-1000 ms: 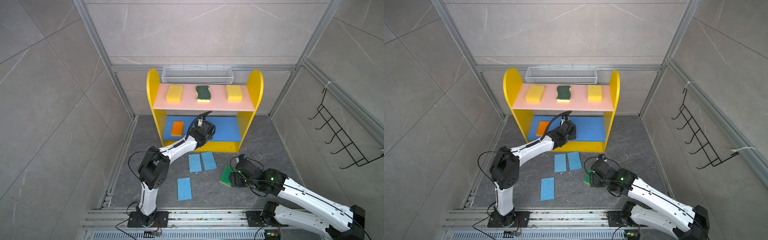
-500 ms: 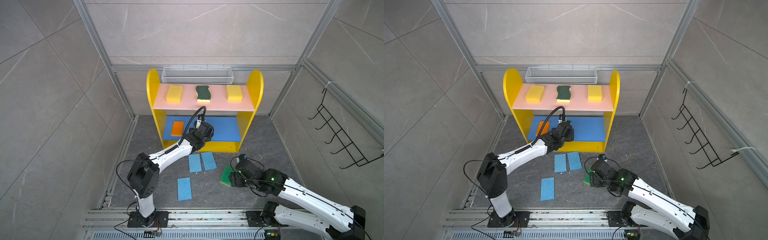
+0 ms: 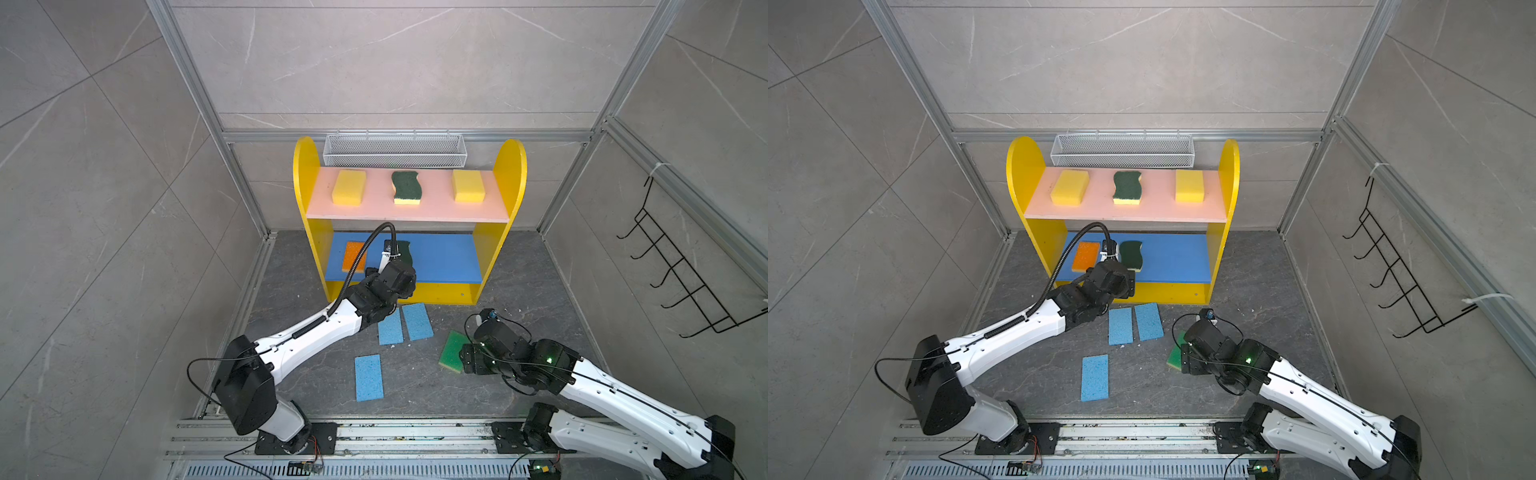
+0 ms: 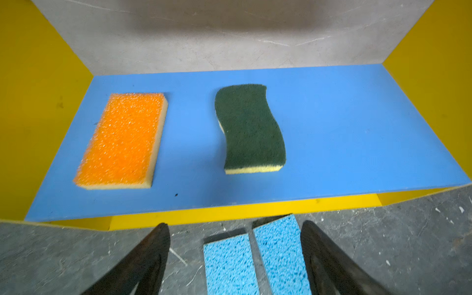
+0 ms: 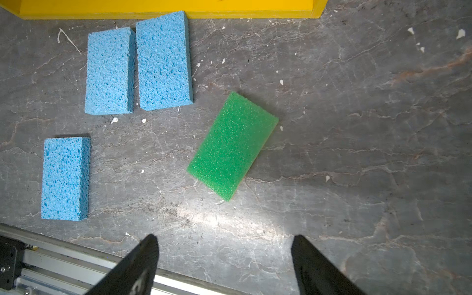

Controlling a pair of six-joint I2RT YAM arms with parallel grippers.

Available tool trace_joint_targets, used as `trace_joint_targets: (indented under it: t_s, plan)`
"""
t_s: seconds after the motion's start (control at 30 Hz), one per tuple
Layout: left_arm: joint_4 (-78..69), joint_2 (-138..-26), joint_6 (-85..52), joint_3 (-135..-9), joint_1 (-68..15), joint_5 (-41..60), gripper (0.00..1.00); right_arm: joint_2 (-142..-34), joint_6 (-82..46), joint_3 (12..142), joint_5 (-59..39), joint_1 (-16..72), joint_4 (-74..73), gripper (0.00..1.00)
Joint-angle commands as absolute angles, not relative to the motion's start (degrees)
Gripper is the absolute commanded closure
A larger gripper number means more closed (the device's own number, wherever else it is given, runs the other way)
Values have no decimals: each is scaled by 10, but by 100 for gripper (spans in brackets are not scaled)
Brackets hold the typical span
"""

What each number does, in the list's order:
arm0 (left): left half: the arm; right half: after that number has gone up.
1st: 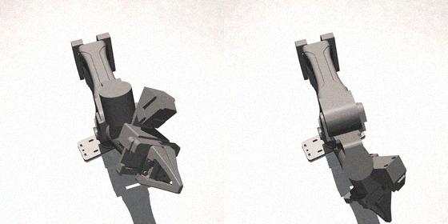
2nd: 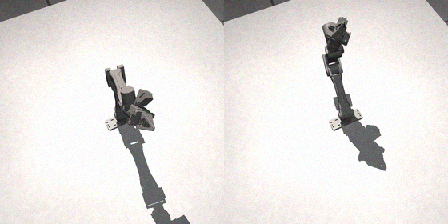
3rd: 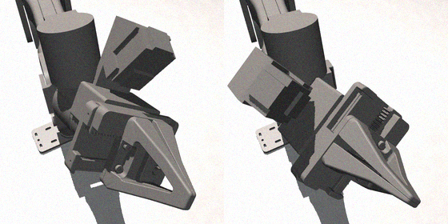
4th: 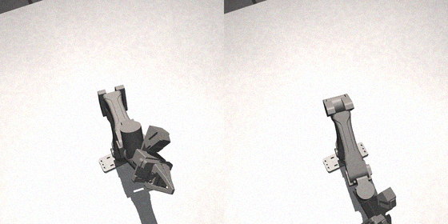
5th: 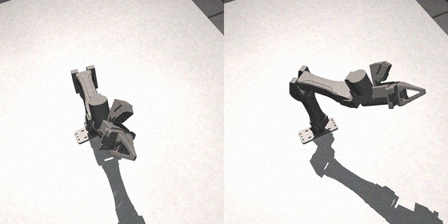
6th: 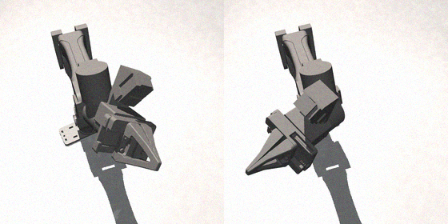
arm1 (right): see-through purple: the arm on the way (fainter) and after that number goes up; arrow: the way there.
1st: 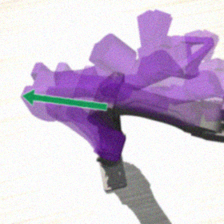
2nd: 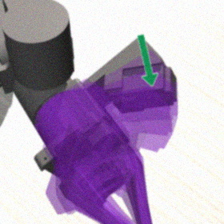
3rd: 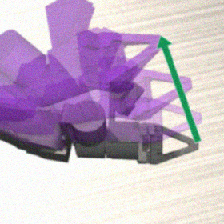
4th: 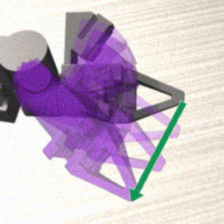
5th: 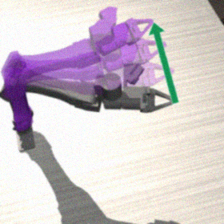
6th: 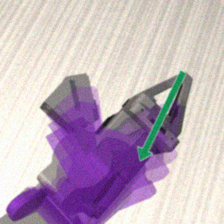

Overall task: Place and organize the cleaning sponges onto the shelf
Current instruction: 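Open the left gripper and withdraw it from the shelf toward the floor, then lower the right gripper onto the green sponge and grasp it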

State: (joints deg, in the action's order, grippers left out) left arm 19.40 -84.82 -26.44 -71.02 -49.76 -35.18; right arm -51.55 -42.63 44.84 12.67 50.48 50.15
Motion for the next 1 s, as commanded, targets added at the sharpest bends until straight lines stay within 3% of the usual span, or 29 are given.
trace_joint_targets:
  t_s: [0.0, 0.53, 0.97]
  plan:
    - [249, -791, -295, -695, -509, -392, 17, -510, -445, 433, 136, 503, 511, 16]
    - [449, -540, -452, -542, -517, -441, 19, -542, -541, 397, 125, 546, 471, 19]
    - [569, -554, -544, -528, -517, -448, 19, -632, -610, 385, 139, 576, 401, 19]
